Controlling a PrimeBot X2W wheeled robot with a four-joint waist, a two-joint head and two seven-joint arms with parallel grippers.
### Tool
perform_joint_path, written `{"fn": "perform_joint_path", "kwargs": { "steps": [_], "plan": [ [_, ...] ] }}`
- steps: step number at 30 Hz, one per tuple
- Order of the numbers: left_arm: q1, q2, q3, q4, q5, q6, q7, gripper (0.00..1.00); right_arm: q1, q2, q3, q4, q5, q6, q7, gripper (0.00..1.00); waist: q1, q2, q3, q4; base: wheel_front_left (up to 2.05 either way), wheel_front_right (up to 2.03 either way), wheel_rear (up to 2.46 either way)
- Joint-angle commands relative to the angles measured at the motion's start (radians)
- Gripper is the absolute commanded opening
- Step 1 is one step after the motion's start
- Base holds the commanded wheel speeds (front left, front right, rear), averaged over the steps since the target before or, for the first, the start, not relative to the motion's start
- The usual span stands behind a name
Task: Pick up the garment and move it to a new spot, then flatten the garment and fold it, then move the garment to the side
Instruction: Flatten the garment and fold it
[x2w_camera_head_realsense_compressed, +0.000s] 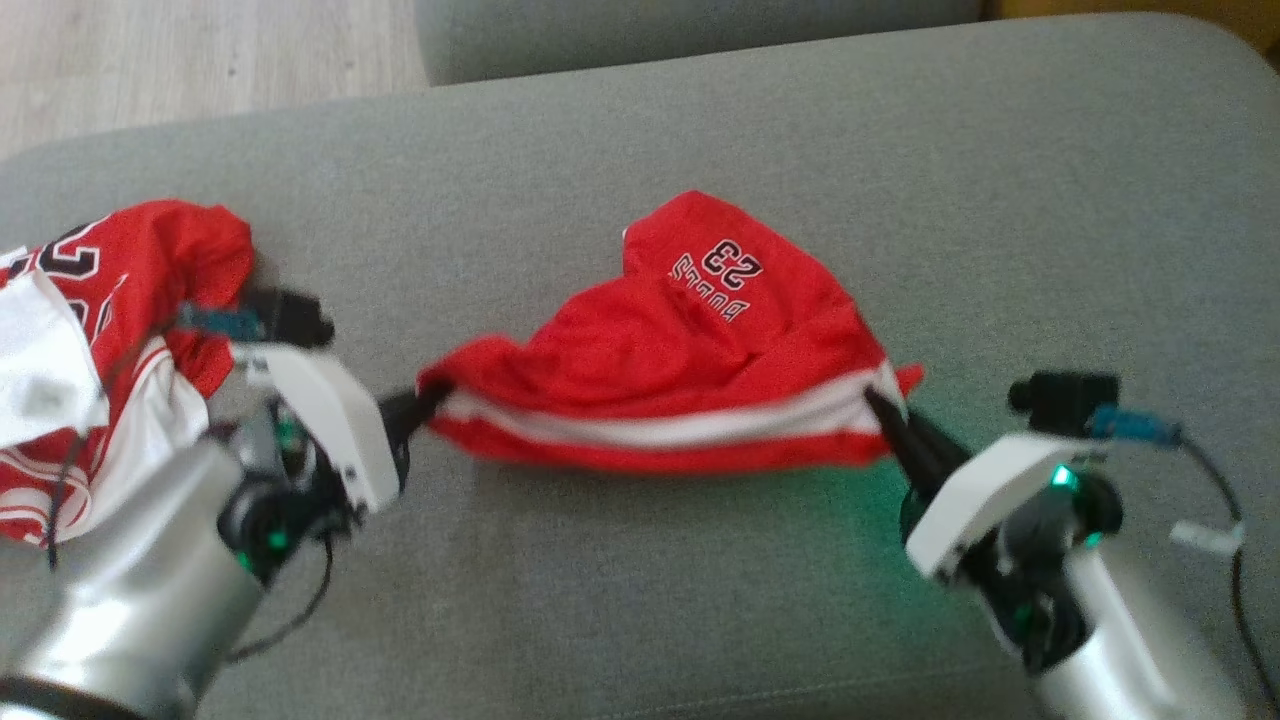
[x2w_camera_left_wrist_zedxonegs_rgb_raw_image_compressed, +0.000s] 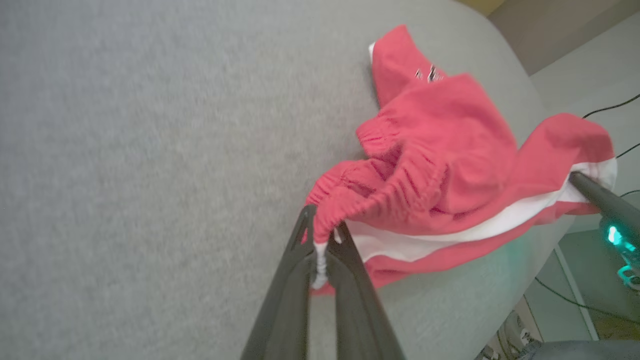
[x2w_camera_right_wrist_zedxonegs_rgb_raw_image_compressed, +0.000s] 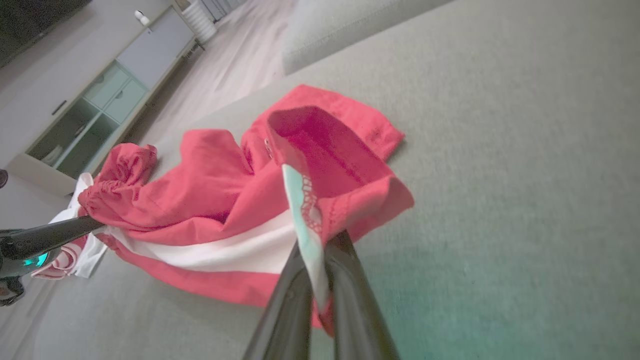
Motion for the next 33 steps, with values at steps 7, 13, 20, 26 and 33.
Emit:
{"fn": "perform_joint_path", "kwargs": {
  "steps": [7, 13, 20, 26, 33],
  "plan": [
    [-0.268, 0.020, 0.070, -0.005, 0.009, 0.000, -0.006, 0.00, -0.302, -0.083, 0.033, -0.031, 0.171, 0.008, -0.021, 0.00, 0.0000, 0.0000, 0.079, 0.019, 0.00, 0.00, 0.00],
    [-0.483, -0.037, 0.111, 0.114, 0.015, 0.006, -0.011, 0.00, -0.578, -0.103, 0.060, 0.097, 0.355, 0.008, 0.033, 0.00, 0.0000, 0.0000, 0.161, 0.026, 0.00, 0.00, 0.00],
    [-0.753, -0.090, 0.162, 0.252, 0.065, 0.021, -0.120, 0.00, -0.909, -0.113, 0.091, 0.208, 0.442, 0.008, -0.052, 0.00, 0.0000, 0.0000, 0.252, 0.025, 0.00, 0.00, 0.00],
    [-0.912, -0.120, 0.207, 0.331, 0.087, 0.029, -0.240, 0.00, -1.097, -0.130, 0.100, 0.243, 0.471, 0.008, -0.205, 0.00, 0.0000, 0.0000, 0.289, 0.021, 0.00, 0.00, 0.00],
    [-0.916, -0.158, 0.179, 0.405, 0.094, 0.006, -0.308, 0.00, -1.108, -0.166, 0.236, 0.283, 0.479, 0.008, -0.319, 0.00, 0.0000, 0.0000, 0.300, 0.019, 0.00, 0.00, 0.00]
  ]
}}
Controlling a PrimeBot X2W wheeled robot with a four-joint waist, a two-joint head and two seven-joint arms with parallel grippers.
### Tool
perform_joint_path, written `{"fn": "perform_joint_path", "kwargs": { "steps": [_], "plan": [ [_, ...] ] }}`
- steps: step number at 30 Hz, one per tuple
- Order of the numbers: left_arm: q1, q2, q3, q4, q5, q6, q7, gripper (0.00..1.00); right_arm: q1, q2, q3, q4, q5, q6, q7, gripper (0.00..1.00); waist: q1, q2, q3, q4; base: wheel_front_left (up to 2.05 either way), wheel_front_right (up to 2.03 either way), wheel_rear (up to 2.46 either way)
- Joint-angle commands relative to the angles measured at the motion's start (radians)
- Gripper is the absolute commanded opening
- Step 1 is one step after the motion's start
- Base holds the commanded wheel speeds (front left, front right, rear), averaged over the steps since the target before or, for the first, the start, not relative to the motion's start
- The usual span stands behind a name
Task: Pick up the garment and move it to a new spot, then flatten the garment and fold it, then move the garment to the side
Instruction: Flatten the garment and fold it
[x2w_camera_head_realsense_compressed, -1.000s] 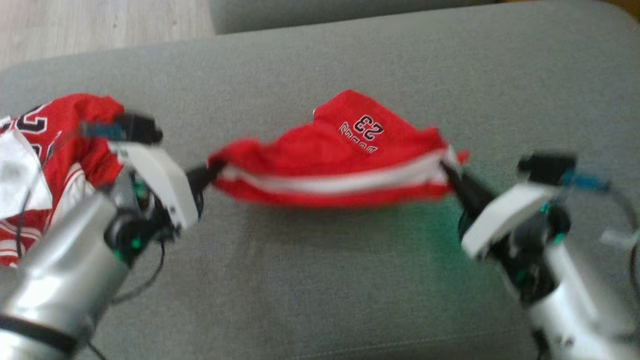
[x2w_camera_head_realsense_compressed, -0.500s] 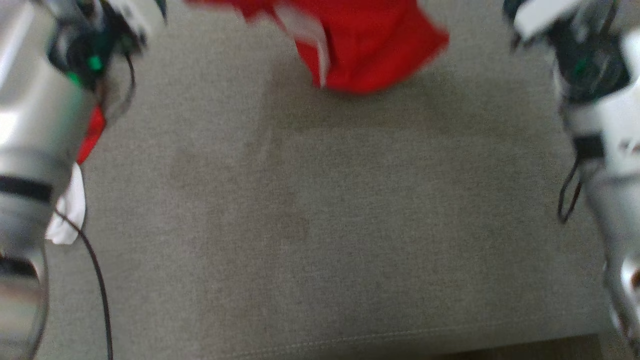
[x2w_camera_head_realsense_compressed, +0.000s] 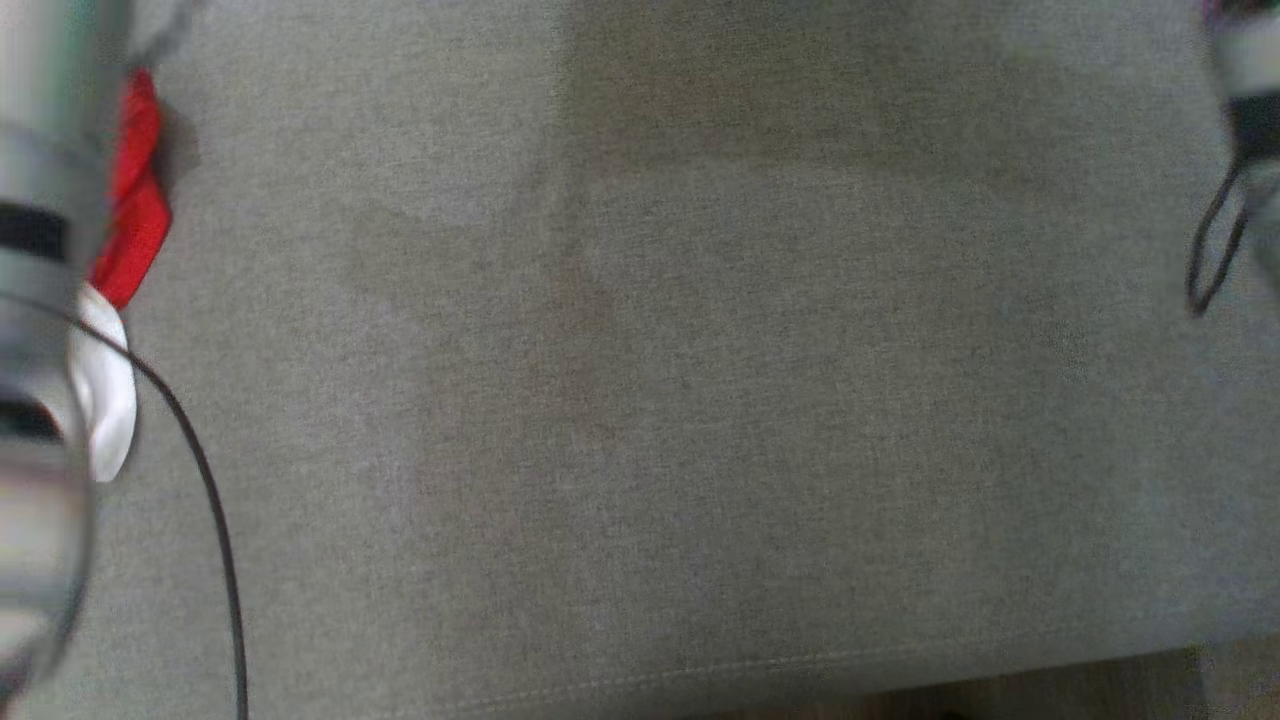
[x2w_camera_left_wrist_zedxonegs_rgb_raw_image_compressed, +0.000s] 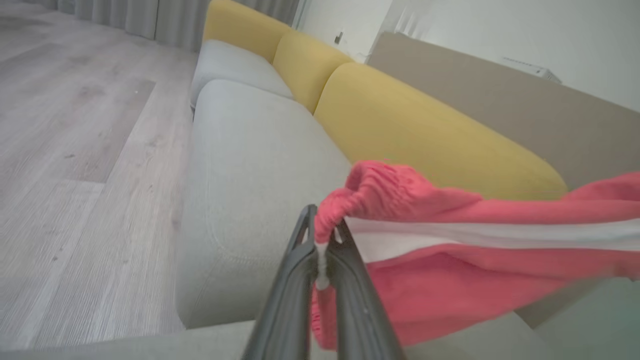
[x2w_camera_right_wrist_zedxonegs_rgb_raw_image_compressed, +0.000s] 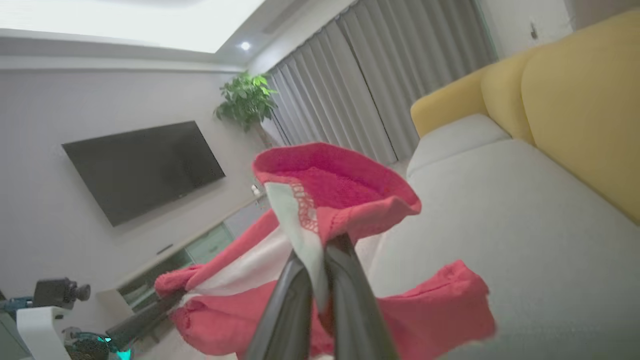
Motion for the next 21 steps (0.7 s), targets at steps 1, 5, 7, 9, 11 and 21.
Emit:
{"fn": "perform_joint_path", "kwargs": {
  "steps": [1, 5, 7, 9, 11, 21],
  "plan": [
    [0.019, 0.028, 0.002, -0.008, -0.002, -0.004, -0.008, 0.00, 0.046, -0.004, 0.029, -0.012, 0.001, 0.008, -0.017, 0.00, -0.0001, 0.0000, -0.002, 0.001, 0.00, 0.00, 0.00],
    [0.208, 0.015, -0.084, -0.035, -0.039, -0.007, 0.048, 0.00, 0.217, -0.046, 0.163, 0.019, 0.027, 0.008, -0.031, 0.00, -0.0001, 0.0000, -0.019, 0.005, 0.00, 0.00, 0.00],
    [0.285, 0.029, -0.127, -0.073, -0.065, -0.007, 0.110, 0.00, 0.283, -0.065, 0.208, 0.014, 0.052, 0.008, -0.018, 0.00, -0.0001, 0.0000, -0.034, 0.006, 0.00, 0.00, 0.00],
    [0.350, 0.053, -0.156, -0.114, -0.098, -0.007, 0.166, 0.00, 0.341, -0.089, 0.246, 0.003, 0.081, 0.008, 0.004, 0.00, -0.0001, 0.0000, -0.056, 0.007, 0.00, 0.00, 0.00],
    [0.406, 0.075, -0.175, -0.159, -0.140, -0.007, 0.228, 0.00, 0.390, -0.118, 0.278, -0.013, 0.103, 0.008, 0.029, 0.00, -0.0001, 0.0000, -0.080, 0.009, 0.00, 0.00, 0.00],
    [0.627, 0.185, -0.235, -0.382, -0.347, -0.007, 0.566, 0.00, 0.599, -0.279, 0.365, -0.129, 0.208, 0.008, 0.199, 0.00, -0.0001, 0.0000, -0.241, 0.013, 0.00, 0.00, 0.00]
  ]
}}
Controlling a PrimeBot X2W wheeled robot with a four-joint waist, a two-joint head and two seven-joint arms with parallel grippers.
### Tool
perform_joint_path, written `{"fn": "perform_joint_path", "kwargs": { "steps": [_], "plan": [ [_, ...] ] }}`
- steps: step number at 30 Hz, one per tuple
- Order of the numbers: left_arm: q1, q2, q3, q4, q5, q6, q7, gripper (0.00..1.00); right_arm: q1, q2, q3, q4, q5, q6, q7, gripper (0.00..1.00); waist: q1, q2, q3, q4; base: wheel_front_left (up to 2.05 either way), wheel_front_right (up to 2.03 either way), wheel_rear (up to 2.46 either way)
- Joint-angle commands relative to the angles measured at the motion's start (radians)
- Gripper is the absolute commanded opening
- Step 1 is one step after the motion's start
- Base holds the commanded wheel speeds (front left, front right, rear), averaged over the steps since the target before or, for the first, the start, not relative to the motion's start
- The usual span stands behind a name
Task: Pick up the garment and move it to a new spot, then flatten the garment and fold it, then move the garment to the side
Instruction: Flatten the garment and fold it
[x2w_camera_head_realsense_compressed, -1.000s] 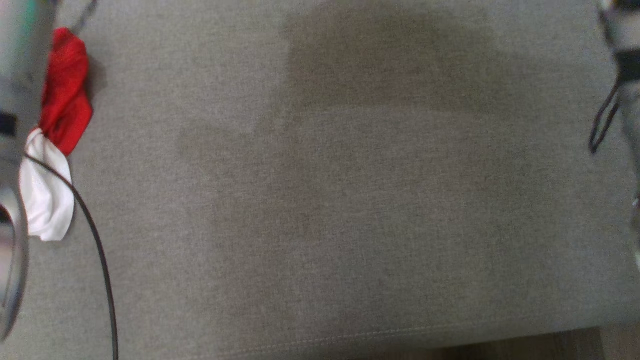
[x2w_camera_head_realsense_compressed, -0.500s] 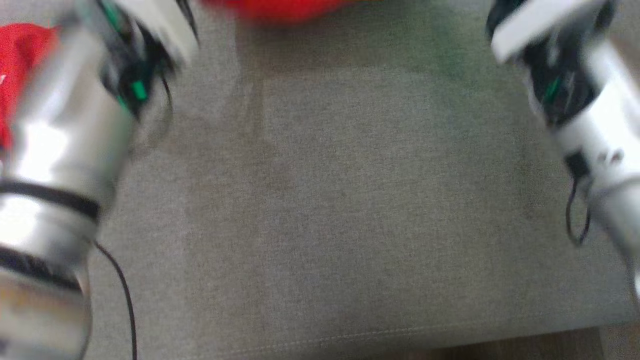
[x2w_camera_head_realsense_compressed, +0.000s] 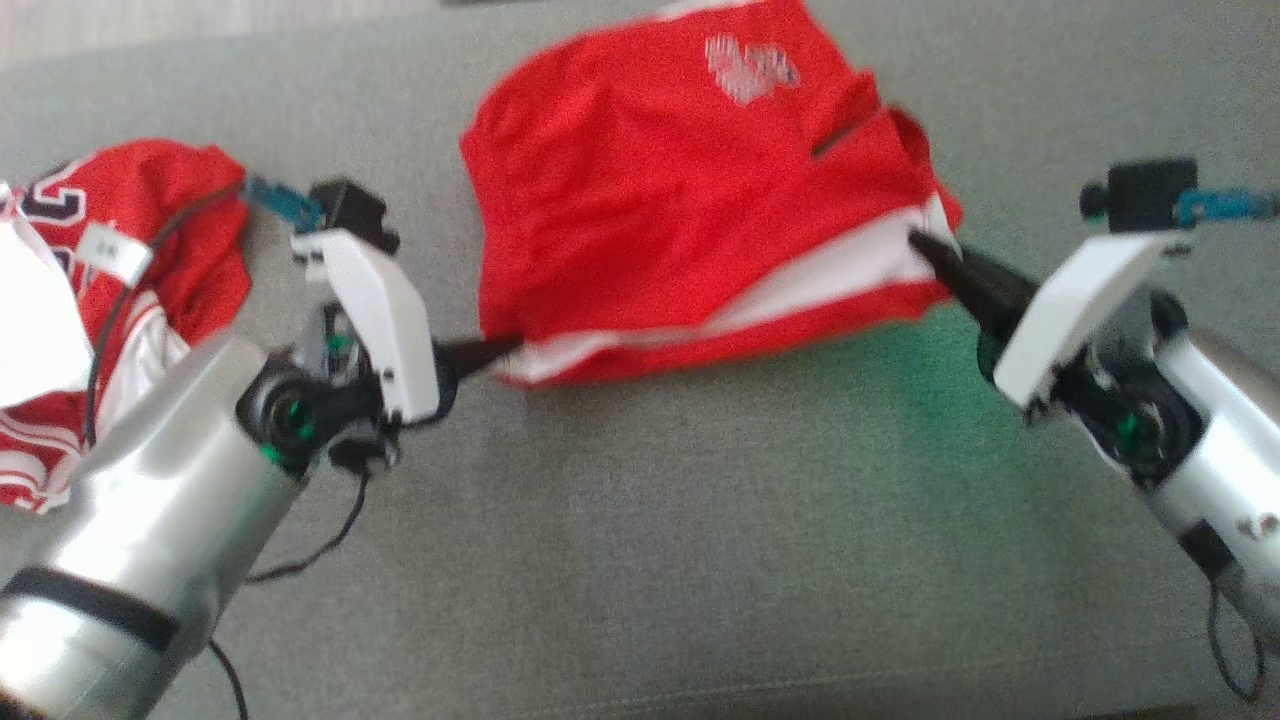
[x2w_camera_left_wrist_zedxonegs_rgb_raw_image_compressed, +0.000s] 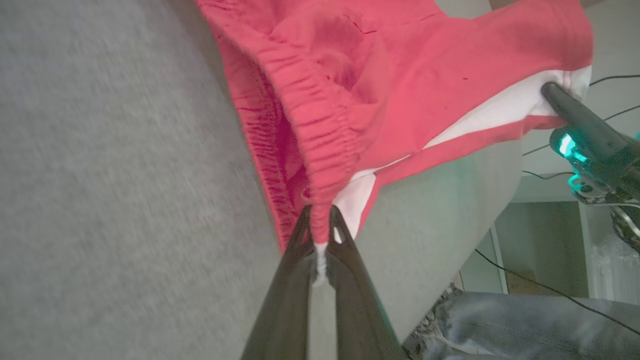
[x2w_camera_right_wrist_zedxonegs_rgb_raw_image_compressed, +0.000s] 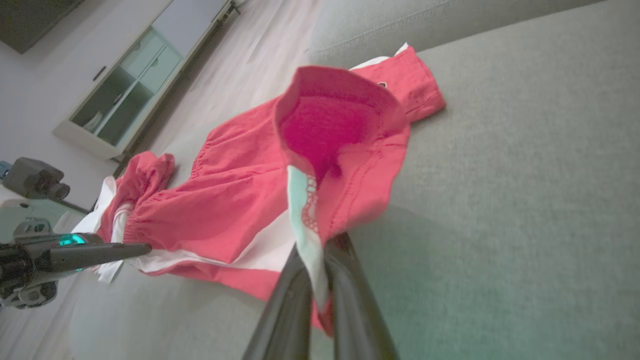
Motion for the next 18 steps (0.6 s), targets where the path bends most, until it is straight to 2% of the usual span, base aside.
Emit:
{"fn": "perform_joint_path", "kwargs": {
  "steps": [1, 5, 9, 13, 18],
  "plan": [
    [-0.020, 0.063, 0.038, -0.055, -0.028, -0.006, 0.024, 0.00, 0.032, -0.039, -0.002, -0.045, 0.019, 0.008, 0.018, 0.00, 0.0000, 0.0000, -0.054, -0.001, 0.00, 0.00, 0.00],
    [0.052, 0.112, 0.048, -0.156, -0.099, -0.003, 0.081, 0.00, 0.113, -0.110, -0.002, -0.089, 0.039, 0.008, 0.071, 0.00, 0.0000, 0.0000, -0.095, 0.000, 0.00, 0.00, 0.00],
    [0.100, 0.147, 0.069, -0.256, -0.152, 0.024, 0.102, 0.00, 0.165, -0.153, -0.044, -0.133, 0.065, 0.008, 0.078, 0.00, 0.0000, 0.0000, -0.108, 0.003, 0.00, 0.00, 0.00],
    [0.105, 0.161, 0.095, -0.310, -0.178, 0.055, 0.098, 0.00, 0.168, -0.157, -0.085, -0.148, 0.077, 0.008, 0.073, 0.00, 0.0000, 0.0000, -0.098, 0.008, 0.00, 0.00, 0.00],
    [0.066, 0.169, 0.128, -0.351, -0.201, 0.097, 0.109, 0.00, 0.104, -0.128, -0.125, -0.134, 0.098, 0.008, 0.120, 0.00, 0.0000, 0.0000, -0.045, 0.016, 0.00, 0.00, 0.00]
  ]
}}
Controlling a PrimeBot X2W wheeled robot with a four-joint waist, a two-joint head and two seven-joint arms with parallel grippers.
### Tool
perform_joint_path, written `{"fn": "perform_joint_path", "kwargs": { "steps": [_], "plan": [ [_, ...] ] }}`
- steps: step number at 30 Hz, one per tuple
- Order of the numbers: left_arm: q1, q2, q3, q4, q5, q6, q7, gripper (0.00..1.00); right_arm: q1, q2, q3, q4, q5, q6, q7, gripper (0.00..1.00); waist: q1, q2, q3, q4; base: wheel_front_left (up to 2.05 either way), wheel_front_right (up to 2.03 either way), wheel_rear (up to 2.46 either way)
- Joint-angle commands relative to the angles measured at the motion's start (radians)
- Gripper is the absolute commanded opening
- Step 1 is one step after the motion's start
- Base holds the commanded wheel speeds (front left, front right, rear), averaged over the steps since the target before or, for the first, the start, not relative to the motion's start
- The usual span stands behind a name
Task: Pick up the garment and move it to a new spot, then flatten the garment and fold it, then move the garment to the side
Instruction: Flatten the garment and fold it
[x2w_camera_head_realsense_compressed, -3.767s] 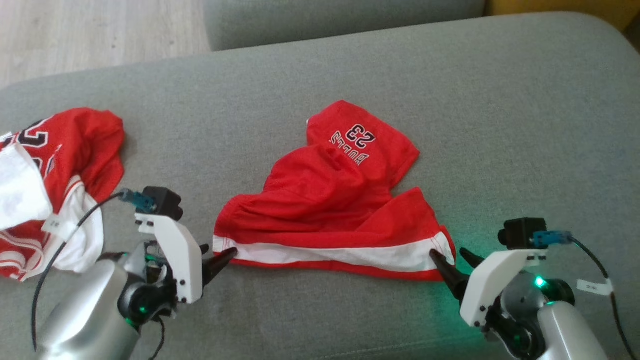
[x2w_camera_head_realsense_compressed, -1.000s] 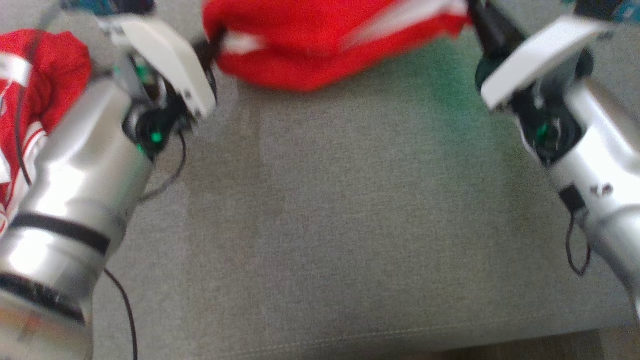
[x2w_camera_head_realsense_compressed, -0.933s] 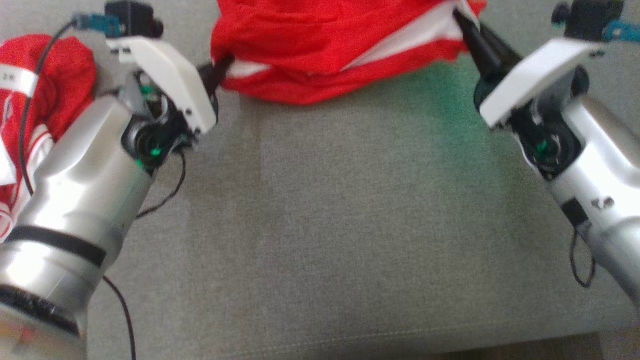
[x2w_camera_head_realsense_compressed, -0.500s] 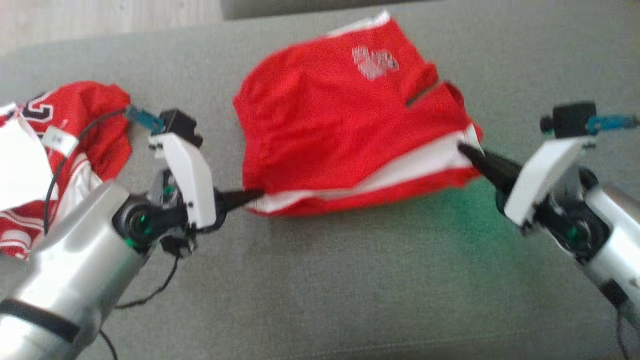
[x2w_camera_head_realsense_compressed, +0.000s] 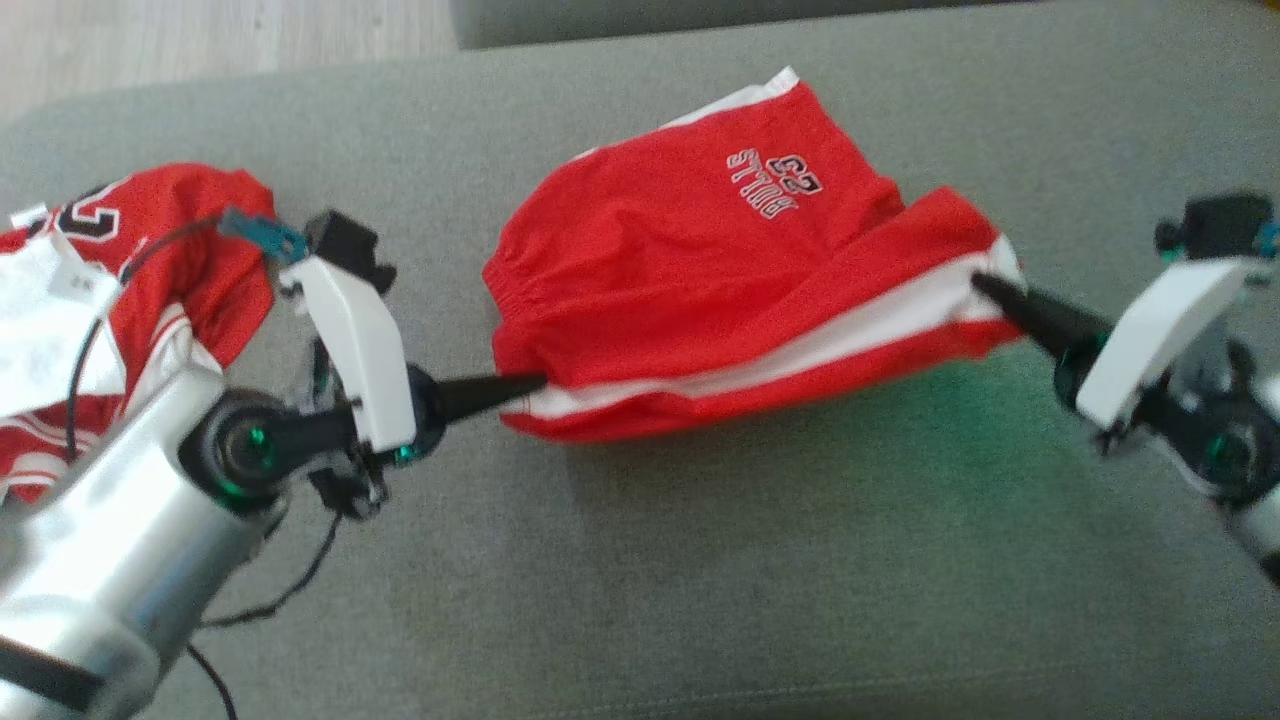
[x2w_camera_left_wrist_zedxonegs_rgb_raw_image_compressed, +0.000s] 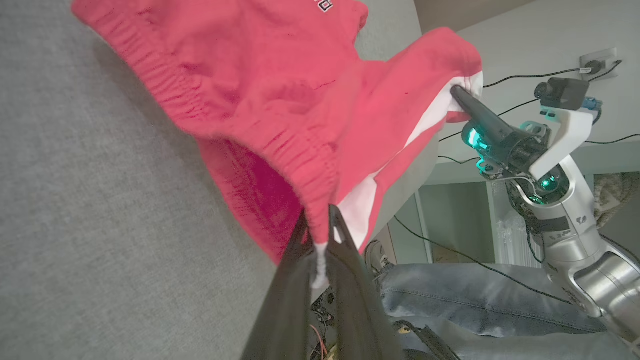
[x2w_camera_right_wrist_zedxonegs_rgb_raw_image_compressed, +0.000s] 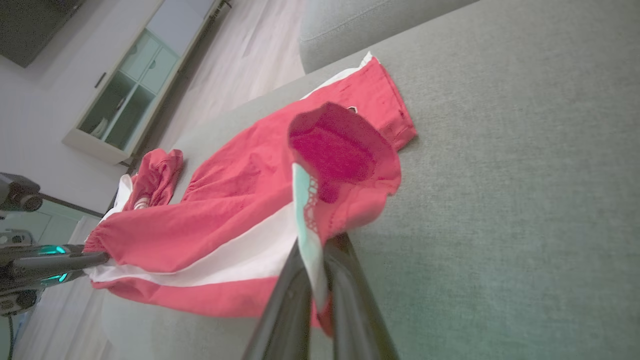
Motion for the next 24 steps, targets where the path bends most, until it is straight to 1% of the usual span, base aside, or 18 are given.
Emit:
{"fn": "perform_joint_path", "kwargs": {
  "steps": [1, 4, 7, 12, 17, 24],
  "plan": [
    [-0.079, 0.042, 0.063, -0.024, -0.007, 0.004, -0.001, 0.00, -0.044, -0.010, -0.019, -0.018, 0.009, 0.008, 0.004, 0.00, 0.0000, -0.0001, 0.024, 0.006, 0.00, 0.00, 0.00],
    [-0.120, 0.031, 0.090, -0.017, -0.024, 0.018, 0.001, 0.00, -0.117, 0.006, -0.042, 0.013, 0.028, 0.008, 0.044, 0.00, 0.0000, -0.0001, 0.062, 0.018, 0.00, 0.00, 0.00],
    [-0.174, 0.023, 0.095, 0.006, -0.008, 0.025, 0.007, 0.00, -0.190, 0.018, -0.065, 0.043, 0.039, 0.008, 0.062, 0.00, 0.0000, -0.0001, 0.101, 0.034, 0.00, 0.00, 0.00],
    [-0.260, -0.015, 0.112, 0.067, 0.013, 0.022, -0.011, 0.00, -0.291, 0.034, -0.080, 0.102, 0.032, 0.008, 0.078, 0.00, 0.0000, -0.0001, 0.161, 0.060, 0.00, 0.00, 0.00],
    [-0.330, -0.068, 0.118, 0.126, 0.030, -0.001, -0.031, 0.00, -0.380, 0.064, -0.078, 0.163, 0.025, 0.008, 0.094, 0.00, 0.0000, -0.0001, 0.222, 0.080, 0.00, 0.00, 0.00],
    [-0.408, -0.114, 0.125, 0.214, 0.061, -0.032, -0.068, 0.00, -0.480, 0.099, -0.086, 0.237, 0.020, 0.008, 0.078, 0.00, 0.0000, -0.0001, 0.286, 0.097, 0.00, 0.00, 0.00]
  ]
}}
